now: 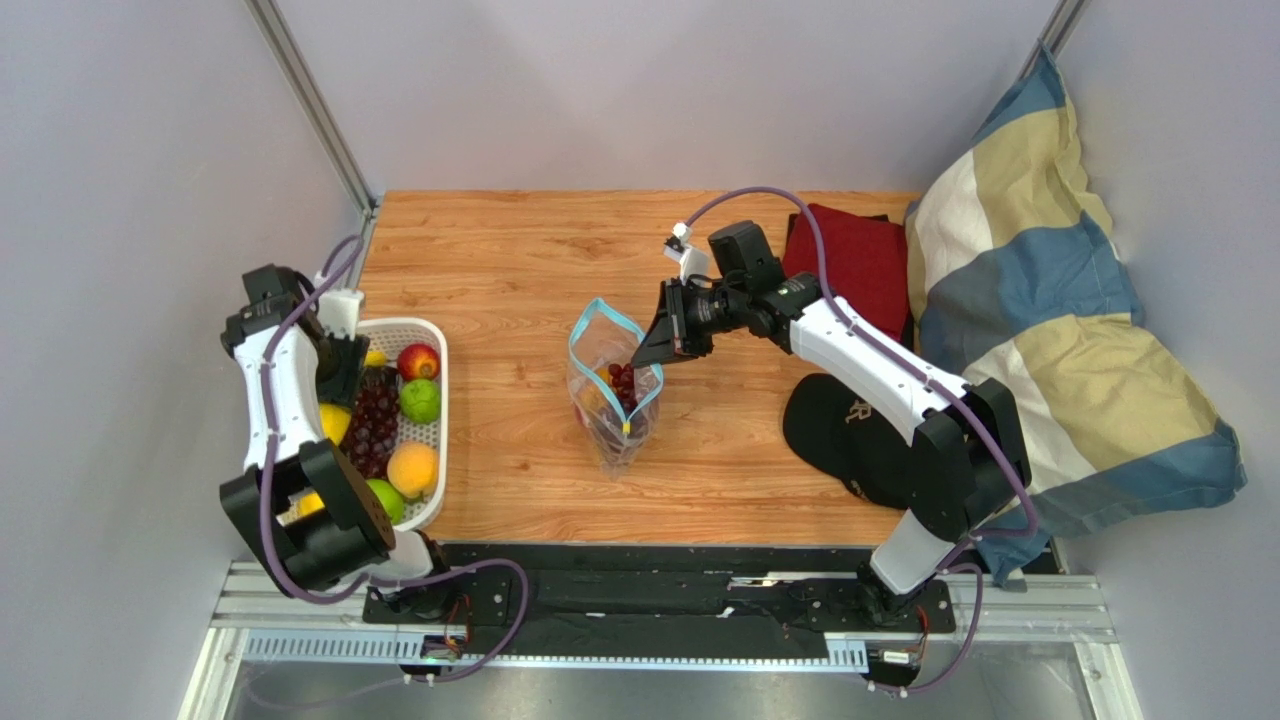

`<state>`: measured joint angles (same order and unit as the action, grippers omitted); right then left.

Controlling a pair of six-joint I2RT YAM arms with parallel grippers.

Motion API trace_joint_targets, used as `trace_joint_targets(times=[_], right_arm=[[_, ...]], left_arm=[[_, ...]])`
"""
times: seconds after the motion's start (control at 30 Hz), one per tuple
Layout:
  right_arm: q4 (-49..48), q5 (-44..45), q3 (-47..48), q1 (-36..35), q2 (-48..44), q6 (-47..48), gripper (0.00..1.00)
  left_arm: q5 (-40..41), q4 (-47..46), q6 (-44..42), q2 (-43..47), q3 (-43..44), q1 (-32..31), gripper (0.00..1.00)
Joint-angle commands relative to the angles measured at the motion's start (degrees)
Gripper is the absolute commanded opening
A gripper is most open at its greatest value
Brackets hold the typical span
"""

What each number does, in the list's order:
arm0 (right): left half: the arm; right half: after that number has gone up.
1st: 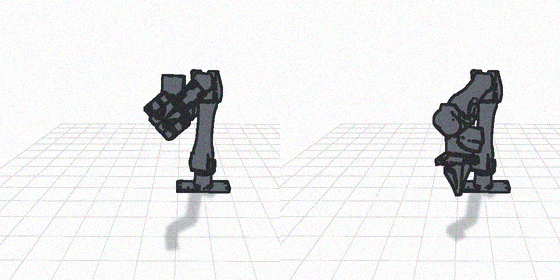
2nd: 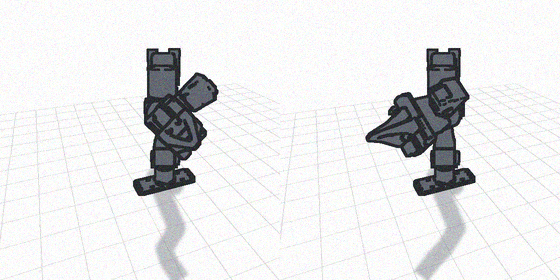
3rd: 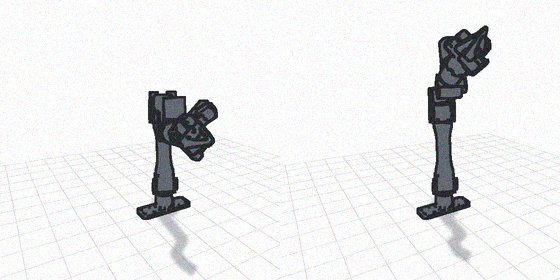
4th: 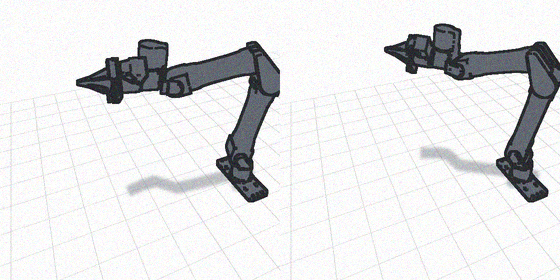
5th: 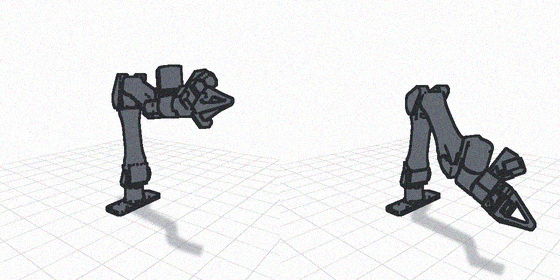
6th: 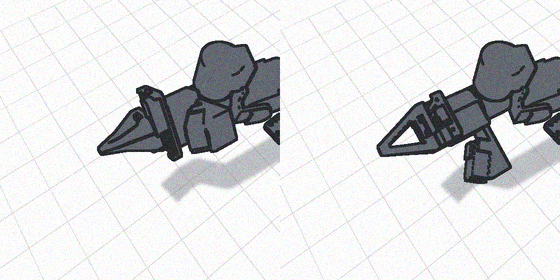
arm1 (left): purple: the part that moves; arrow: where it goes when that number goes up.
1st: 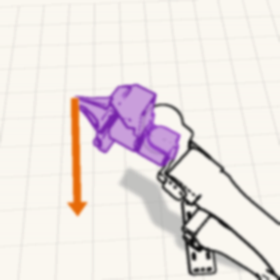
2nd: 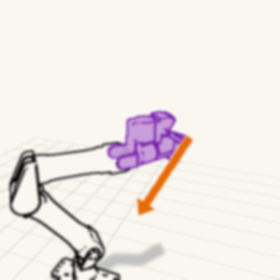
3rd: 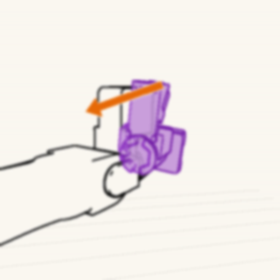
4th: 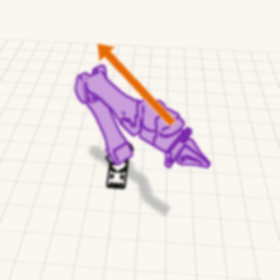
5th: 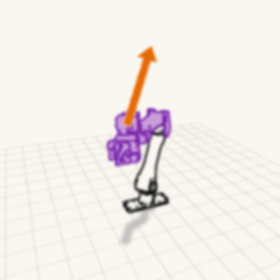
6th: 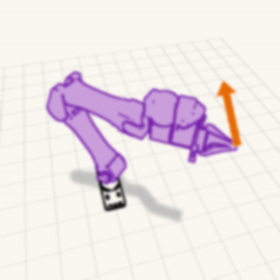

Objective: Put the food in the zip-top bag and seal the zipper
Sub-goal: Pick up the fake fruit from the bin, then place the fake fruit in the zipper food storage bag.

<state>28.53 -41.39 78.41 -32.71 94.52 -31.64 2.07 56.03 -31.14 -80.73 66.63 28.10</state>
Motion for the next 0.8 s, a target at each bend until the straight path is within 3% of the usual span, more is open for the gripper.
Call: trace_joint_targets(times=[0.0, 0.13, 0.2, 0.33, 0.57, 0.77], right_arm=[[-1.72, 0.25, 1.74, -0.34, -0.30, 0.09, 0.00], [-2.61, -0.62, 2.71, -0.43, 0.31, -0.79, 0.00], [-2.87, -0.97, 3.15, -0.69, 0.66, -0.97, 0.00], [-3.31, -2.12, 3.42, -1.04, 1.10, -1.32, 0.00], [-4.80, -1.86, 2.80, -1.48, 1.02, -2.55, 0.00], [-5.15, -2.12, 3.50, -1.74, 1.37, -3.43, 0.00]], left_arm=[[-12.68, 6.81, 3.09, 8.72, 11.91, -4.08, 0.17], [-25.94, 7.70, 9.68, 13.57, 20.10, -12.60, 0.15], [-28.25, 6.29, 15.19, 14.72, 24.06, -17.17, 0.14], [-34.74, -2.12, 25.12, 14.81, 27.06, -31.74, 0.03], [-33.18, -19.72, 35.25, 13.24, 21.09, -50.39, 0.01], [-29.05, -25.97, 37.46, 9.98, 19.16, -59.11, 0.02]])
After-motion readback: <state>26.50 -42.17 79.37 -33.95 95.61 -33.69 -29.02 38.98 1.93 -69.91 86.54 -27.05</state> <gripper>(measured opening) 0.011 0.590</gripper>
